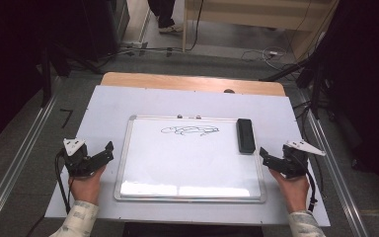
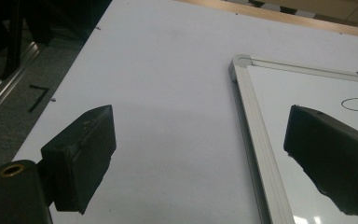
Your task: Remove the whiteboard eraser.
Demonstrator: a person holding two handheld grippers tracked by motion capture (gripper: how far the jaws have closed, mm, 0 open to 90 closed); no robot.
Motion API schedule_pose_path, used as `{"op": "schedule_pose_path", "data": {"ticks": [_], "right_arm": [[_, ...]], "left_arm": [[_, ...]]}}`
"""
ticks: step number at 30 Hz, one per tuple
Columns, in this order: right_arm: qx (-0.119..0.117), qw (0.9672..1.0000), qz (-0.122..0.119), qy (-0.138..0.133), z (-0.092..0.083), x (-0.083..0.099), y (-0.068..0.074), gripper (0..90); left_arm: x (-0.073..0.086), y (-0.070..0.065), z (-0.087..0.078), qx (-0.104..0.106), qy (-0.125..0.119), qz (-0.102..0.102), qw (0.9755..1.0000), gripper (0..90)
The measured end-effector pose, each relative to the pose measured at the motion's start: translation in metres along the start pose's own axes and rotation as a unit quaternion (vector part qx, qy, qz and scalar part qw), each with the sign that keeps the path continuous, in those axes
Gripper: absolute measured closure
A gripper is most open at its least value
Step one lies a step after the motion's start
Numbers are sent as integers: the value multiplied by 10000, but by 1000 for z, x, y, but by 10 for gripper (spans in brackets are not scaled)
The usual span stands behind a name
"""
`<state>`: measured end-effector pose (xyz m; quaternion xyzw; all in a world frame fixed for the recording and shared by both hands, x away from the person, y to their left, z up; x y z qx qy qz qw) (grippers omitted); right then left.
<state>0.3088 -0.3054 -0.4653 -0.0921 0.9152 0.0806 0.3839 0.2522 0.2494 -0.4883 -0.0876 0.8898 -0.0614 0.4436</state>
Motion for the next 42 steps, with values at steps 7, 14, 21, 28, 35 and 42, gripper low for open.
{"op": "schedule_pose_path", "data": {"ticks": [7,14,21,28,35,42], "right_arm": [[13,10000,-81,42,7,-7,12,114],[-67,9999,-150,10,16,-15,22,114],[-116,9998,-176,-45,25,-24,31,120],[-125,9998,-137,-113,36,-33,37,120],[-17,9997,-119,-197,43,-39,40,126],[32,9998,-131,-109,48,-43,46,151]], "left_arm": [[0,0,0,-5,15,9,10000,96],[0,0,1,23,11,0,10000,96],[0,0,1,38,13,0,10000,96],[0,0,1,55,16,-2,10000,97],[0,1,1,67,19,-23,10000,96],[0,0,1,71,24,-27,10000,96]]}}
Point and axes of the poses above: each handheld gripper's, and its own axes: z roughly forward along the jaws, x roughly out of its underside, y roughly to its left, the point moved 1 cm from there along z, roughly forward along the jaws, and after that the axes turned 7 degrees about y, right-handed, at the moved point
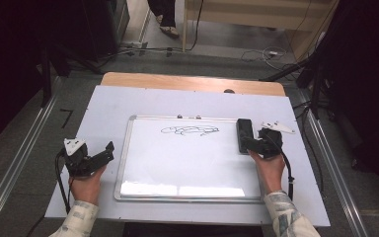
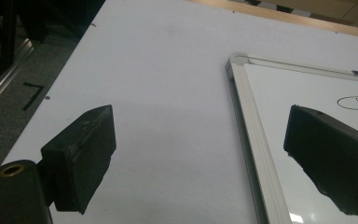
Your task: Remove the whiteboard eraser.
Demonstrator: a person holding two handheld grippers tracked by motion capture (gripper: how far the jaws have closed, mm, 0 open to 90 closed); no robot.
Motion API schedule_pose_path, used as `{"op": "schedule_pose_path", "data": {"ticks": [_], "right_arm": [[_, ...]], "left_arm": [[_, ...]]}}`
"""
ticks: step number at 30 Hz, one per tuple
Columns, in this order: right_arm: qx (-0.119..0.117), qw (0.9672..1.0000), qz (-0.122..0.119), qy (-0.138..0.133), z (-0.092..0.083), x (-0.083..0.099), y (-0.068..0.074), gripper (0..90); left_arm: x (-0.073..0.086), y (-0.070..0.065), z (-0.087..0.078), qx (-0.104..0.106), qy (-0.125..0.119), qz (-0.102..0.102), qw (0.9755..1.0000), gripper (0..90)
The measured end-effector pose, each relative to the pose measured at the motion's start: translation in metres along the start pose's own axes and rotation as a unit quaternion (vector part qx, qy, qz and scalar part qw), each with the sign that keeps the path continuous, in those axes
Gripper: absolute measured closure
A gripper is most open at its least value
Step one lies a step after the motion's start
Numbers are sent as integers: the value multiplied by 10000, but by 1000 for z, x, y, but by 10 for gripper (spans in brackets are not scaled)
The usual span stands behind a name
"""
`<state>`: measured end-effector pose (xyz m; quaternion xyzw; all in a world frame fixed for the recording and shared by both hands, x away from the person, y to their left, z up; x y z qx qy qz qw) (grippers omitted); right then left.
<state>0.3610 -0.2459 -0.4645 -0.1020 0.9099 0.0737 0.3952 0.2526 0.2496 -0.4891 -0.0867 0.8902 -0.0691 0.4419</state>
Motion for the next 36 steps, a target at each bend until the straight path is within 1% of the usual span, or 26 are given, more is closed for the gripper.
{"op": "schedule_pose_path", "data": {"ticks": [1,3,5,7,11,15,19,22,23,27,30,32,35,36], "right_arm": [[-24,10000,40,15,4,-2,1,160],[2,10000,84,48,9,-2,1,173],[23,9998,104,141,15,-3,2,174],[70,9997,96,219,20,-4,2,174],[162,9994,97,289,29,-5,4,176],[309,9987,93,405,38,-7,6,190],[407,9980,69,469,44,-8,6,212],[380,9979,140,496,46,-8,5,224],[375,9977,214,531,47,-9,3,241],[385,9972,274,571,50,-10,1,253],[387,9968,235,662,53,-11,3,259],[459,9965,139,686,55,-12,5,260],[537,9957,98,748,58,-12,6,265],[531,9957,104,749,58,-12,6,265]], "left_arm": [[0,0,0,1,5,-11,10000,97],[0,0,0,0,8,-14,10000,96],[0,0,0,-2,7,-16,10000,97],[0,0,0,-6,10,-21,10000,96],[0,1,0,2,7,-16,10000,97],[0,1,1,12,8,-30,10000,96],[0,1,1,22,9,-35,10000,97],[0,1,1,23,14,-34,10000,97],[0,1,1,28,12,-35,10000,97],[0,1,1,34,22,-20,10000,97],[0,1,1,34,20,-19,10000,97],[0,1,1,22,27,-32,10000,97],[0,1,1,26,29,-33,10000,97],[0,1,1,26,27,-39,10000,97]]}}
Point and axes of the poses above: each handheld gripper's, and its own axes: z roughly forward along the jaws, x roughly out of its underside, y roughly to its left, the point moved 1 cm from there along z, roughly forward along the jaws, and after that the axes turned 7 degrees about y, right-handed, at the moved point
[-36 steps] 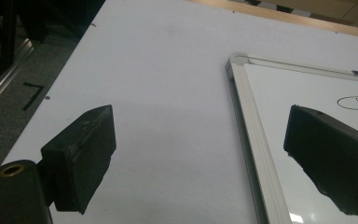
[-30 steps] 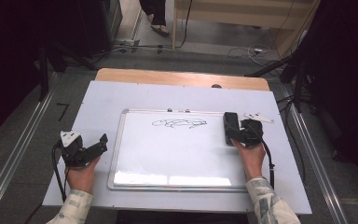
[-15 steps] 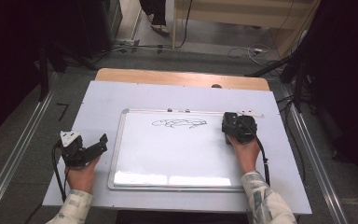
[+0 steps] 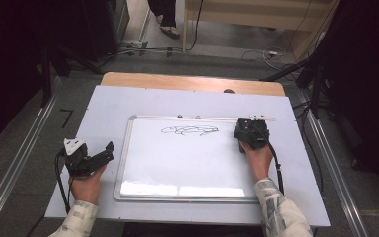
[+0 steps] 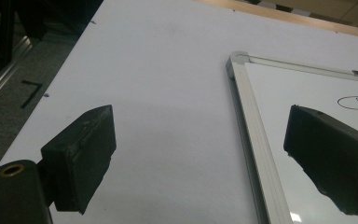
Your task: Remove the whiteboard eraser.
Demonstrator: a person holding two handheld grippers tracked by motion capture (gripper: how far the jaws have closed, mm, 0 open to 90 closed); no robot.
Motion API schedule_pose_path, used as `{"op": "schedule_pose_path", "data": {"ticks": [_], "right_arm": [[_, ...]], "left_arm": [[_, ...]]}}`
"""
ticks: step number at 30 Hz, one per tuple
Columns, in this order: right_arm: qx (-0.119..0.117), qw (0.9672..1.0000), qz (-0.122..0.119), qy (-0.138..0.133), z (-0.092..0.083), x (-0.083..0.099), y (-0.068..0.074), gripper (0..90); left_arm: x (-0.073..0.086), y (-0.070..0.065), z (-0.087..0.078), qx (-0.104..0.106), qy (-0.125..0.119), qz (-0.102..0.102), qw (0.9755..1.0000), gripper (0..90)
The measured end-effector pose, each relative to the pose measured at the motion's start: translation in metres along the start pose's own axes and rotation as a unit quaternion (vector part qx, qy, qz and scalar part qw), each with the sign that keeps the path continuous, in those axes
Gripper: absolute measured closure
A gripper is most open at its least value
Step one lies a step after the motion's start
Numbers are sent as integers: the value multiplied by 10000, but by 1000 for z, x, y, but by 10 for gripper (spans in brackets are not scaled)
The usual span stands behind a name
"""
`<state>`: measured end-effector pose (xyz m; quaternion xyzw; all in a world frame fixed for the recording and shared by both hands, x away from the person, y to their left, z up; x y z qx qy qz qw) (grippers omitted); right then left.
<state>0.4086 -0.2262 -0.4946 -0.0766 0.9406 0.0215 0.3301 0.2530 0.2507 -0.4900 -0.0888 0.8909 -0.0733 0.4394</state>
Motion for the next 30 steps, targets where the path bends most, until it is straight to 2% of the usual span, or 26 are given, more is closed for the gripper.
{"op": "schedule_pose_path", "data": {"ticks": [19,27,30], "right_arm": [[-63,10000,26,54,3,-2,0,363],[-97,9999,-1,70,3,-2,0,357],[-144,9998,71,99,4,-2,-1,332]], "left_arm": [[0,-1,1,17,1,4,10000,96],[0,-2,1,8,7,31,10000,97],[0,-2,1,16,15,38,10000,97]]}}
Point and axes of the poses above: each handheld gripper's, and its own axes: z roughly forward along the jaws, x roughly out of its underside, y roughly to its left, the point moved 1 cm from there along z, roughly forward along the jaws, and after that the axes turned 7 degrees about y, right-handed, at the moved point
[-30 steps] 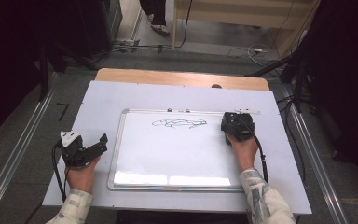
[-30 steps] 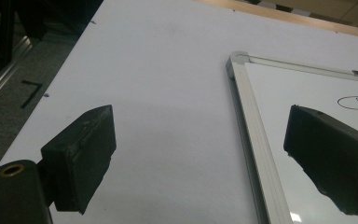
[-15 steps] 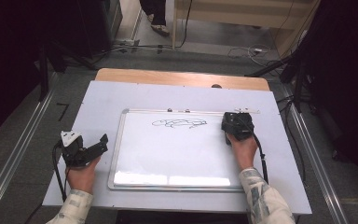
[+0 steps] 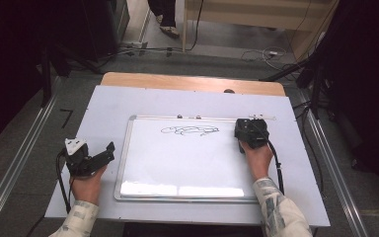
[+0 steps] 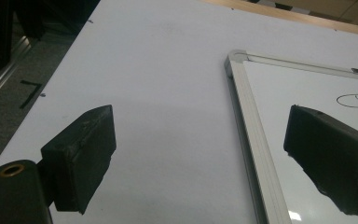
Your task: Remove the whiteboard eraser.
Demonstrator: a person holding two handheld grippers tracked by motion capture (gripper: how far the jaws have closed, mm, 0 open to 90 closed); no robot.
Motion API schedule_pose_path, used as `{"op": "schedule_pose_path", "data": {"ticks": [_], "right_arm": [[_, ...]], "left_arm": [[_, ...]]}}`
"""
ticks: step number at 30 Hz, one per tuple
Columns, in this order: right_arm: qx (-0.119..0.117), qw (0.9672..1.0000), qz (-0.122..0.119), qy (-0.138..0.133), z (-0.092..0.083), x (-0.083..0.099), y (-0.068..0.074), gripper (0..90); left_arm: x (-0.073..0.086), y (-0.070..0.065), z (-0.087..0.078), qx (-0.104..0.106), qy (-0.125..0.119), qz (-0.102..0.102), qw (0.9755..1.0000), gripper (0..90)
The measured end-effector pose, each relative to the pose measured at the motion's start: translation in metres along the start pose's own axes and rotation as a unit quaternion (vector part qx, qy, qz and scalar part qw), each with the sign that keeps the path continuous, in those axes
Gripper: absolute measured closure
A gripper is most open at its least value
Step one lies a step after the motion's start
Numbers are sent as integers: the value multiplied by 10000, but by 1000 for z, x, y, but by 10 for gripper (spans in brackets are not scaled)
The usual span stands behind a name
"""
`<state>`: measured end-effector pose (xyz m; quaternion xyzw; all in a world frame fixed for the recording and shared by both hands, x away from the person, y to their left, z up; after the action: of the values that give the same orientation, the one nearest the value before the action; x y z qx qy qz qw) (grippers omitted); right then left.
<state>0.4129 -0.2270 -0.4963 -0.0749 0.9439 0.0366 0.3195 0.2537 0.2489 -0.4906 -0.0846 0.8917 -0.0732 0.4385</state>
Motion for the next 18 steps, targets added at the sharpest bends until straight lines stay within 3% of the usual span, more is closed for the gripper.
{"op": "schedule_pose_path", "data": {"ticks": [18], "right_arm": [[-34,9999,-95,-39,-1,0,1,374]], "left_arm": [[1,1,-1,-12,-4,-9,10000,96]]}}
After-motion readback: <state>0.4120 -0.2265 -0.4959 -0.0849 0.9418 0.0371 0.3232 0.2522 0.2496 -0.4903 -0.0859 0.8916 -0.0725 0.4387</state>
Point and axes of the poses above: each handheld gripper's, and its own axes: z roughly forward along the jaws, x roughly out of its underside, y roughly to its left, the point moved 1 cm from there along z, roughly forward along the jaws, and after that the axes turned 7 degrees about y, right-handed, at the moved point
